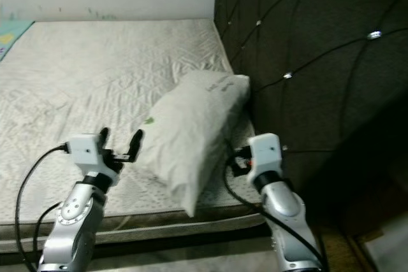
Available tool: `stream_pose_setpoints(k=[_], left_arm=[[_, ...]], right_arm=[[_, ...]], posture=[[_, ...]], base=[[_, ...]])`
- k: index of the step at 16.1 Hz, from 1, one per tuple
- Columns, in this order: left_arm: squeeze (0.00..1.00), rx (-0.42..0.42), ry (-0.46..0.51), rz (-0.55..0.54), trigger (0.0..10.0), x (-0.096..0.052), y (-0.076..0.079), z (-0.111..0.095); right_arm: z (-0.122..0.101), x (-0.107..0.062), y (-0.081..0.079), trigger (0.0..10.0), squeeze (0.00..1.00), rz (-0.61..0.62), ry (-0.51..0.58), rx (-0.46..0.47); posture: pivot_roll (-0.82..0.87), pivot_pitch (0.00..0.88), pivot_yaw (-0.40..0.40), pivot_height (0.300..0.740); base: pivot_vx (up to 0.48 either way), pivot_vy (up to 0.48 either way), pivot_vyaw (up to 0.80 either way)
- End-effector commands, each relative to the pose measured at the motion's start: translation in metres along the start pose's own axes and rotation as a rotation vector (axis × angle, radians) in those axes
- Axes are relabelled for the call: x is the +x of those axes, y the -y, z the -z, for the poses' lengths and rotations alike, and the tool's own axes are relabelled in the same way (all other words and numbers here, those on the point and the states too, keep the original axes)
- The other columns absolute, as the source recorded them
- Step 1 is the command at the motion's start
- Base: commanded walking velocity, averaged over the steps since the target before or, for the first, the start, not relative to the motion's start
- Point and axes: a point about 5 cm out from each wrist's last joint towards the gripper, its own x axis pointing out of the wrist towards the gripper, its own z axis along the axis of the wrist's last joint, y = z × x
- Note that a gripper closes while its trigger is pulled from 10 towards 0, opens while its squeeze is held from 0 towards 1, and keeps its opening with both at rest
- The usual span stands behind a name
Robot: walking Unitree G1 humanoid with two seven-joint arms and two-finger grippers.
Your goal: Clean up the room
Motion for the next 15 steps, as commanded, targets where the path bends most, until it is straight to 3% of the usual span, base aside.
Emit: stream_pose_setpoints(k=[1,8,15], left_arm=[[0.00,0.009,-0.009,-0.029,10.0,-0.0022,-0.0083,0.0004],[0.00,0.005,-0.009,-0.031,10.0,-0.0016,-0.0093,0.0001],[0.00,0.001,-0.007,-0.029,10.0,-0.0012,-0.0086,0.0002]], right_arm=[[-0.0017,0.0016,-0.0047,10.0,0.00,-0.011,0.003,0.003],[-0.0026,0.0016,-0.0066,10.0,0.00,-0.030,0.010,-0.005],[-0.0024,0.0013,-0.0076,10.0,0.00,-0.040,0.009,-0.010]], posture=[[-0.11,0.112,-0.019,0.740],[-0.11,0.114,-0.018,0.740],[-0.11,0.113,-0.018,0.740]], base=[[0.000,0.000,0.00],[0.000,0.000,0.00],[0.000,0.000,0.76]])
